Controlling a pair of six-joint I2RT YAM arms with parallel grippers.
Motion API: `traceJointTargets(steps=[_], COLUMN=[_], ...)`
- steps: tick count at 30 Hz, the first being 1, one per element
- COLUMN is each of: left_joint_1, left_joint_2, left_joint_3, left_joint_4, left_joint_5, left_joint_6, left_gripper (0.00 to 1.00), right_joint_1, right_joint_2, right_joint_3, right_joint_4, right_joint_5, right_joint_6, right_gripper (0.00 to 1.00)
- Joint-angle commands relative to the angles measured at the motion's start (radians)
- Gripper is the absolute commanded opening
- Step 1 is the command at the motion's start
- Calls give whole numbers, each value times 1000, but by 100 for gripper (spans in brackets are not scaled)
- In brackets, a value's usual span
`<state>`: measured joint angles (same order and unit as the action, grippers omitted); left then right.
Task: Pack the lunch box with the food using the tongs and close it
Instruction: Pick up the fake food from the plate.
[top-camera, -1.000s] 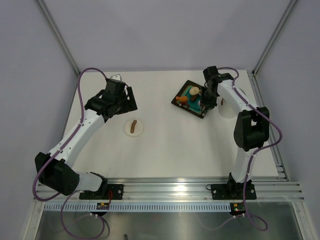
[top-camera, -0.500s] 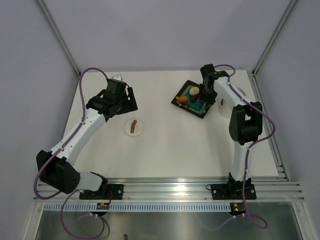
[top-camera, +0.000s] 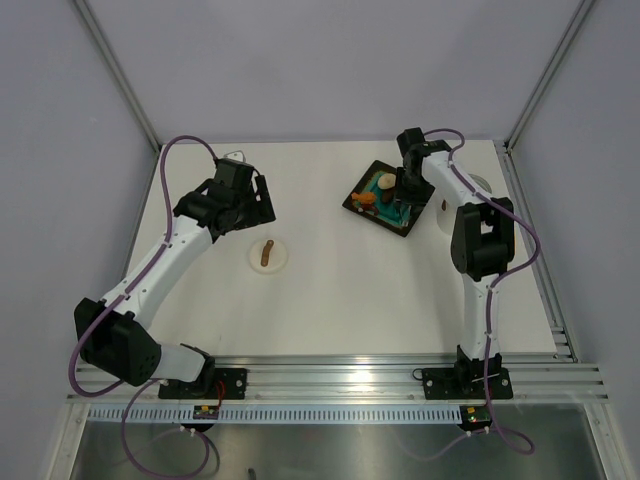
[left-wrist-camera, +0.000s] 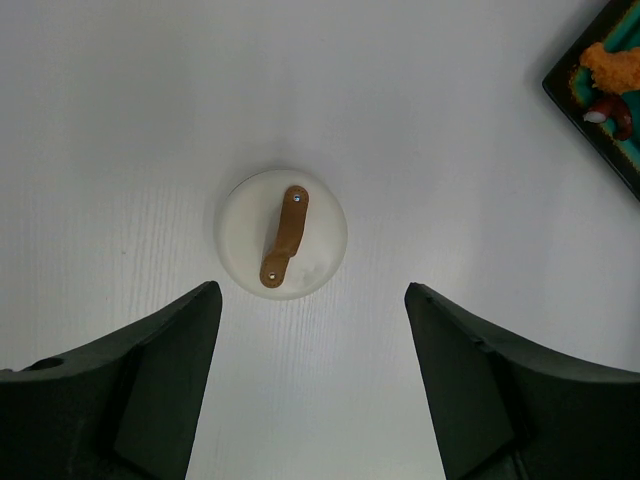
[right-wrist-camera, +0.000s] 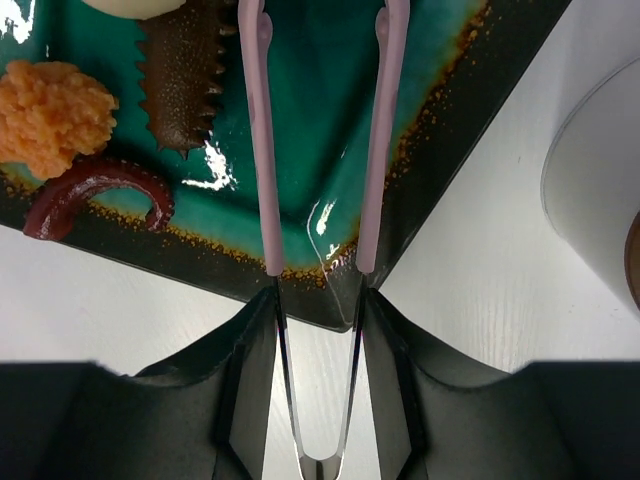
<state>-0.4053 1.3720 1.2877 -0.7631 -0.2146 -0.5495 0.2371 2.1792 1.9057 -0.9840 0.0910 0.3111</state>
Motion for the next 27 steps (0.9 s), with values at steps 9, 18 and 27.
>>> traceJointTargets(steps=[9,18,27], left_joint_1=[8,8,8], left_joint_2=[13,16,10], left_joint_3=[53,62,62], left_joint_4=[15,10,7], left_joint_5=[-19,-19,-23], left_joint_6=[14,19,20], left_gripper=[78,78,78], right_joint_1=[-27,-27,-27], right_joint_2=[40,102,99], right_joint_3=[99,185,191], right_joint_4=[-5,-33,-38], right_joint_5=[13,13,18], right_joint_6=[-14,-24,-27], right_gripper=[45,46,38])
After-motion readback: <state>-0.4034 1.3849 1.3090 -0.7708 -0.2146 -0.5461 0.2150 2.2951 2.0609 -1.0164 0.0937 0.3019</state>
